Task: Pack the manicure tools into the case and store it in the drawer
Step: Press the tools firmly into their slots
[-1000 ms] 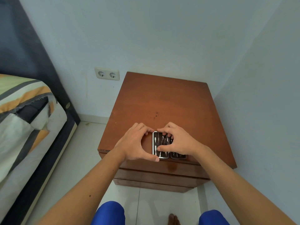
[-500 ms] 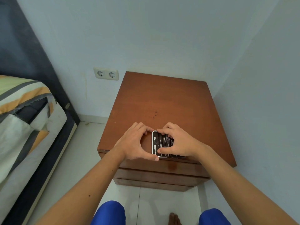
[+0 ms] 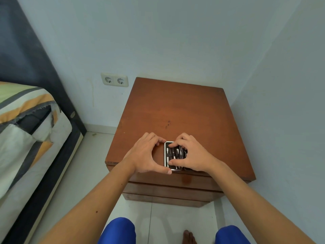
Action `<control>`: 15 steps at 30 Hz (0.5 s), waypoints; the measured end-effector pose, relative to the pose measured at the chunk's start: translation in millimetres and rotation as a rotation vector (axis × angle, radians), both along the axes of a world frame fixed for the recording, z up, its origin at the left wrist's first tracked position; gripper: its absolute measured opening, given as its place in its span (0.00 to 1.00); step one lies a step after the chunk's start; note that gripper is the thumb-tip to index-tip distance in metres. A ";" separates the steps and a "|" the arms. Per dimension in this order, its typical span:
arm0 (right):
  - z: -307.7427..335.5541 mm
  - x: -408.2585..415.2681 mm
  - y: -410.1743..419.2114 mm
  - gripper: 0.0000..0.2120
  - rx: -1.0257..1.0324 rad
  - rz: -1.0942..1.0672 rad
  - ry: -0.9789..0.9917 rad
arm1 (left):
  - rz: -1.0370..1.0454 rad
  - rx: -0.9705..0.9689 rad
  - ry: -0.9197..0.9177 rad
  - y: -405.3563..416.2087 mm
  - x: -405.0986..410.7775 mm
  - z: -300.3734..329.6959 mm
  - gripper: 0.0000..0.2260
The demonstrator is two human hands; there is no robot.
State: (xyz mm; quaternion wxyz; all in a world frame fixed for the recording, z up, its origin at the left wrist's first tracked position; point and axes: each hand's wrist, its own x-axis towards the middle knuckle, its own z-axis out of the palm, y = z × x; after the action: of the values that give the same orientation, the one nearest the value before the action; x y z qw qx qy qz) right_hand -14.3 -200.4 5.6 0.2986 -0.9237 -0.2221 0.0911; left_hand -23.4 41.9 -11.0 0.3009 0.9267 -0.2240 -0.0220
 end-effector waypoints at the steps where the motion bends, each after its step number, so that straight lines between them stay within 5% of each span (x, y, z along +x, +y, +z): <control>1: 0.5 0.4 -0.8 0.32 0.001 0.006 0.009 | 0.000 0.001 0.000 0.1 0.0 -0.1 0.50; 15: 3.5 -2.9 -2.3 0.29 0.015 0.016 0.009 | 0.001 -0.011 0.004 0.2 0.3 -0.7 0.49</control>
State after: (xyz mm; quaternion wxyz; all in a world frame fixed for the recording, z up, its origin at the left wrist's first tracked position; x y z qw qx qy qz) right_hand -17.3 -202.7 9.1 0.3058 -0.9192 -0.2287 0.0961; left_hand -23.1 42.1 -11.7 0.3065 0.9251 -0.2231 -0.0223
